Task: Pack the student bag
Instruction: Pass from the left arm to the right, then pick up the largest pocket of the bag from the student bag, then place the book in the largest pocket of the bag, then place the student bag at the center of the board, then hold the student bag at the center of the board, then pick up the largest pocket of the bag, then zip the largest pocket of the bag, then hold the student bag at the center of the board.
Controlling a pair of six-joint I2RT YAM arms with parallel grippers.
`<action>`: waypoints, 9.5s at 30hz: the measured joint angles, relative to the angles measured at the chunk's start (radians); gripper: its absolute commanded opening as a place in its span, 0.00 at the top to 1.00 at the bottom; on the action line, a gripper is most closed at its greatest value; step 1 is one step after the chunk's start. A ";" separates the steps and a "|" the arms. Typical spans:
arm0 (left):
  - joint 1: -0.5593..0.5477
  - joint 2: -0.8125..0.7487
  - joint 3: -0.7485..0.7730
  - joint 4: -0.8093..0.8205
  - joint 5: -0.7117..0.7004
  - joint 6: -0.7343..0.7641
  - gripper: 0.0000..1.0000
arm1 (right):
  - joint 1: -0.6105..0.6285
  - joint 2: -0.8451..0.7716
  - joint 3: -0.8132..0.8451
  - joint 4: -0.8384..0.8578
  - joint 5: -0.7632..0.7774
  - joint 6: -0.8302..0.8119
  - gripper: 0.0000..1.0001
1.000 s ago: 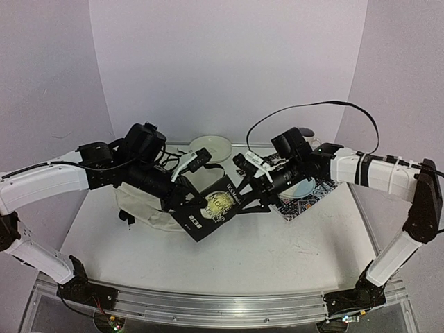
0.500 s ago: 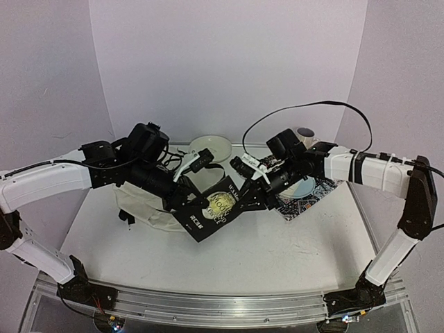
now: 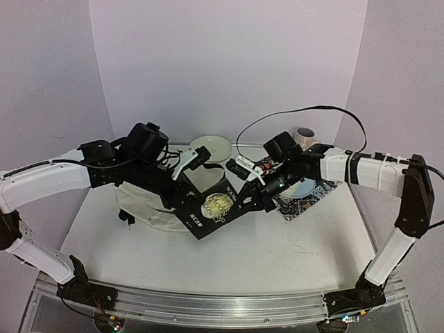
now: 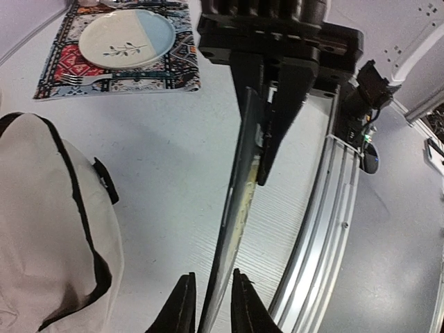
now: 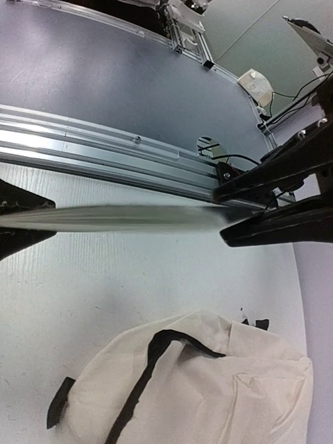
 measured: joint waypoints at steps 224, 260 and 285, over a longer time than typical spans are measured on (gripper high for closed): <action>0.079 0.623 0.307 0.007 -0.694 -0.222 0.52 | -0.120 0.253 0.009 0.498 0.578 0.985 1.00; 0.094 0.627 0.460 -0.075 -0.522 -0.250 0.39 | -0.089 -0.178 -0.356 0.468 0.582 0.849 1.00; 0.111 0.717 0.550 0.012 -0.135 0.296 0.30 | -0.089 -0.178 -0.353 0.463 0.541 0.796 1.00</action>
